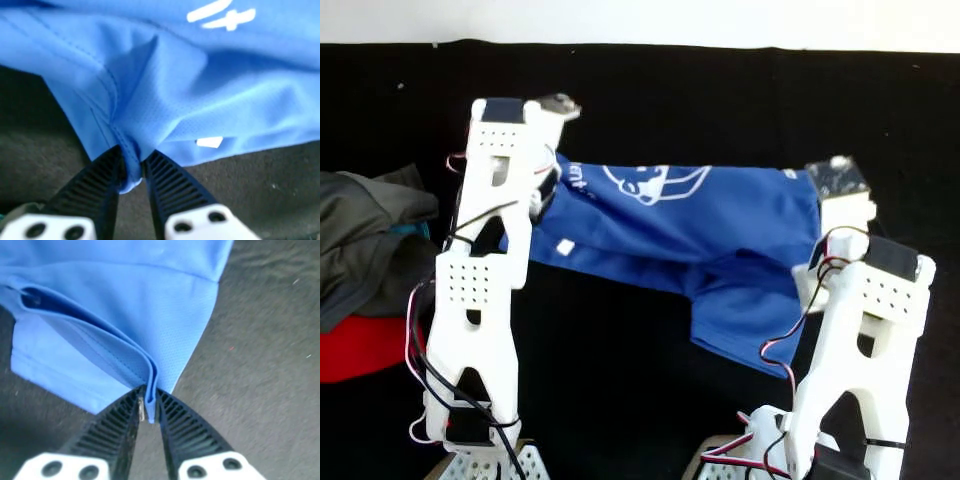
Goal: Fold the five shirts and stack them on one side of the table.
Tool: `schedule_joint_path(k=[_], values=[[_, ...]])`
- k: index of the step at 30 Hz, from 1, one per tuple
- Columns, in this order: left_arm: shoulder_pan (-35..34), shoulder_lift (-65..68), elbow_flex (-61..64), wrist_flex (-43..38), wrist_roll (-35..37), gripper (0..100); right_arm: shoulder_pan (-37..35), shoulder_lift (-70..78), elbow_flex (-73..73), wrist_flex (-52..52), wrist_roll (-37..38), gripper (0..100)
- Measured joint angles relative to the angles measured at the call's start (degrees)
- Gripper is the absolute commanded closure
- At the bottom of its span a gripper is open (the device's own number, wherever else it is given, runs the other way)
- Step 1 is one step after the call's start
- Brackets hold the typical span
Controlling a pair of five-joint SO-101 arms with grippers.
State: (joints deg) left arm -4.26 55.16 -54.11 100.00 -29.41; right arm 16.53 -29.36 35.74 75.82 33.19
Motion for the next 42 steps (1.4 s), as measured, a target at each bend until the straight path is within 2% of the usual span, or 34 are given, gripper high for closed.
schedule_joint_path(k=[6, 21, 26, 30, 36, 38, 41, 42], values=[[-0.7, -4.66, 9.76, 0.0, -2.99, 99, 0.0, 0.0, 4.31, -0.62, 0.0, 99.2], [-2.55, -4.75, 10.46, -0.53, -2.99, 97, -0.53, 0.0, 5.19, 0.26, 0.0, 98.7], [-2.55, -4.75, 10.46, -0.53, -2.99, 83, -0.7, 0.0, 5.19, 0.53, 0.0, 85.1], [-3.52, -5.36, 10.46, -0.53, -2.99, 84, -1.32, 0.0, 4.13, 4.22, 0.0, 82.9], [-5.71, -12.48, 8.97, -0.53, -2.99, 84, -3.34, 0.0, -6.59, 11.6, 0.0, 82.9], [-5.8, -15.12, 7.47, -0.53, -2.99, 85, -3.34, 0.0, -10.64, 11.52, -0.35, 84.1], [-5.45, -16.97, 5.8, -0.7, -2.99, 100, -3.78, 0.0, -14.68, 6.86, -5.01, 96.7], [-5.01, -17.05, 5.8, -1.76, -2.99, 98, -4.4, 0.0, -15.12, 4.13, -6.51, 99.8]])
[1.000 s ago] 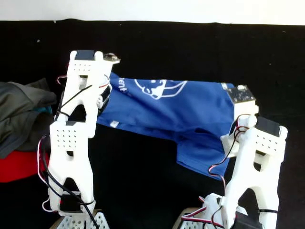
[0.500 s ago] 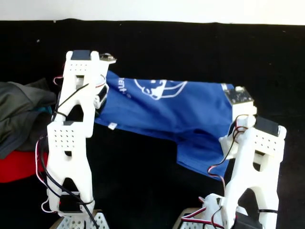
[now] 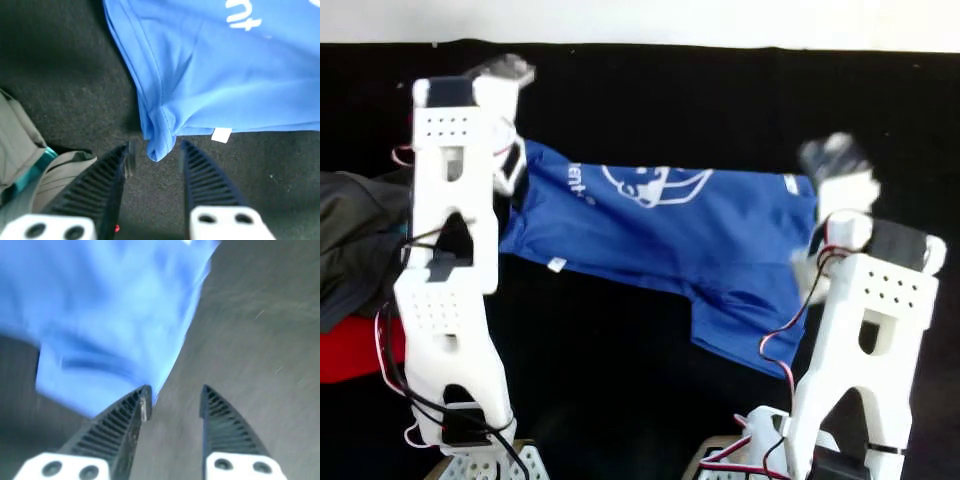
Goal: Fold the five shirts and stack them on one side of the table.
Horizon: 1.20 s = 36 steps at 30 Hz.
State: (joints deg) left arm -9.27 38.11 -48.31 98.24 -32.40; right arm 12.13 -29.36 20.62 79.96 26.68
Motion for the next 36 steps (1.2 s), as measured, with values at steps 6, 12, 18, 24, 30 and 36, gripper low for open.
schedule_joint_path(k=[6, 12, 18, 24, 30, 36], values=[[4.4, 3.25, 0.62, -9.58, 4.22, 99, -8.62, 8.0, -0.09, -15.82, -5.89, 97.9], [6.15, 12.66, 0.7, -14.42, 7.03, 99, -10.64, 27.78, -6.33, -30.77, -10.81, 97.9], [3.96, 15.91, 0.7, -15.12, 7.21, 99, -8.09, 50.55, -18.11, -34.37, -11.16, 97.9], [2.81, 15.91, 0.7, -15.74, 7.38, 99, -1.23, 63.65, -31.65, -30.07, -11.25, 97.9], [2.64, 15.91, 0.53, -15.74, 7.38, 99, 3.16, 64.88, -40.35, -23.21, -11.16, 97.9], [1.76, 16.09, -10.29, -8.09, 7.38, 99, 3.34, 64.88, -50.37, -11.78, -11.52, 98.0]])
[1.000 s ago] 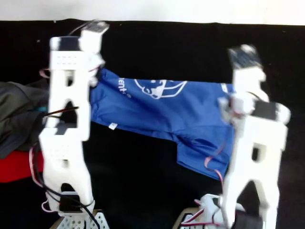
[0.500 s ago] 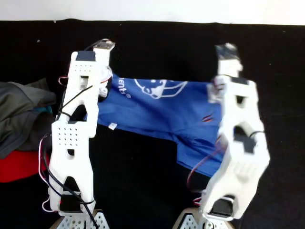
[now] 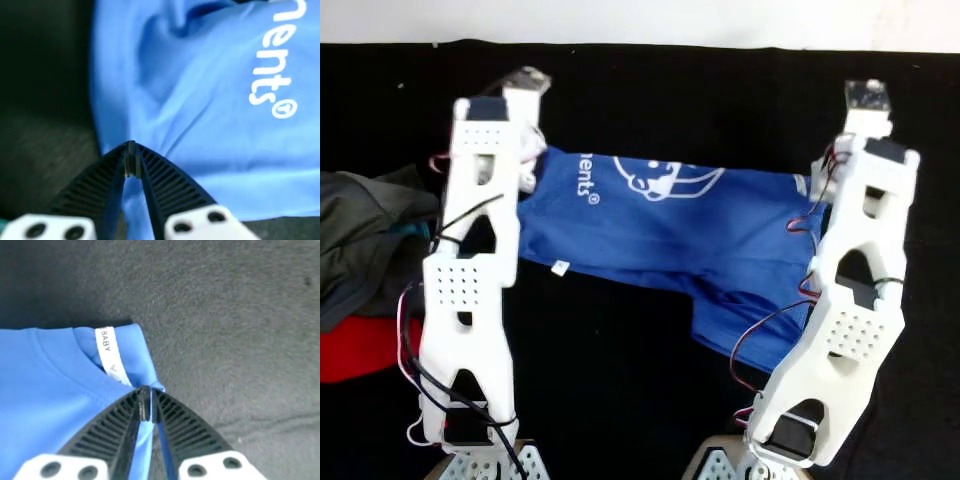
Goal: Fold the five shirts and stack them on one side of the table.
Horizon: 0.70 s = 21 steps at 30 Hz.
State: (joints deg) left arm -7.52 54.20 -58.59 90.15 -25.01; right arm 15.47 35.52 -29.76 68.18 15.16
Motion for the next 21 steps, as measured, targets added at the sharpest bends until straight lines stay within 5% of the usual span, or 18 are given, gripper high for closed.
schedule_joint_path(k=[7, 21], values=[[-1.93, -0.09, -10.02, 10.64, 0.0, 99, -0.26, -2.81, -13.1, 17.85, 0.0, 98.0], [-2.99, -6.33, 16.97, 4.84, 0.18, 99, -8.09, -18.64, -11.96, 32.0, 0.0, 99.3]])
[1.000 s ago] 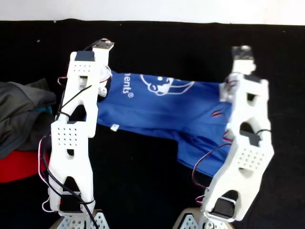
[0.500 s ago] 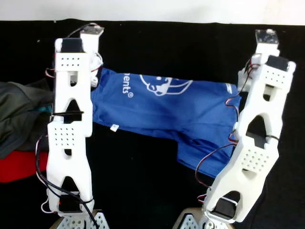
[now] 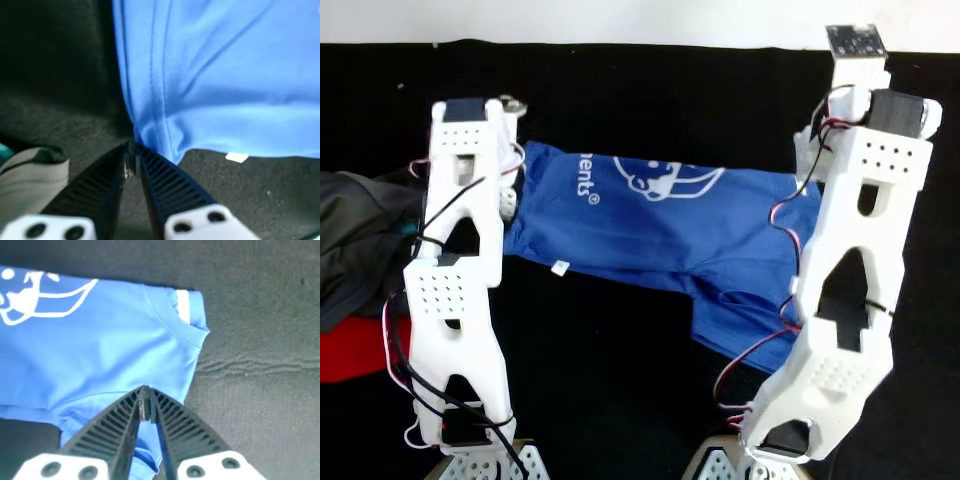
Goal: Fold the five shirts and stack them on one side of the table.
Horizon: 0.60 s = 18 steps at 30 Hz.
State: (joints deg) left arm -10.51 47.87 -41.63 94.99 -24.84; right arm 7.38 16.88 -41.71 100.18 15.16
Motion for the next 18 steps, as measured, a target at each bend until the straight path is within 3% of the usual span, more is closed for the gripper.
schedule_joint_path(k=[4, 7, 18], values=[[-0.35, 0.0, 6.86, -5.1, 0.0, 99, -0.79, -5.71, 11.43, -0.26, 0.0, 99.3], [-2.2, -1.41, 10.73, -9.49, 0.0, 99, -0.88, -11.52, 24.44, -5.98, 0.0, 99.3], [-3.87, -7.65, 11.78, -8.97, 0.0, 99, -3.25, -41.14, 84.4, -43.34, 5.27, 99.3]])
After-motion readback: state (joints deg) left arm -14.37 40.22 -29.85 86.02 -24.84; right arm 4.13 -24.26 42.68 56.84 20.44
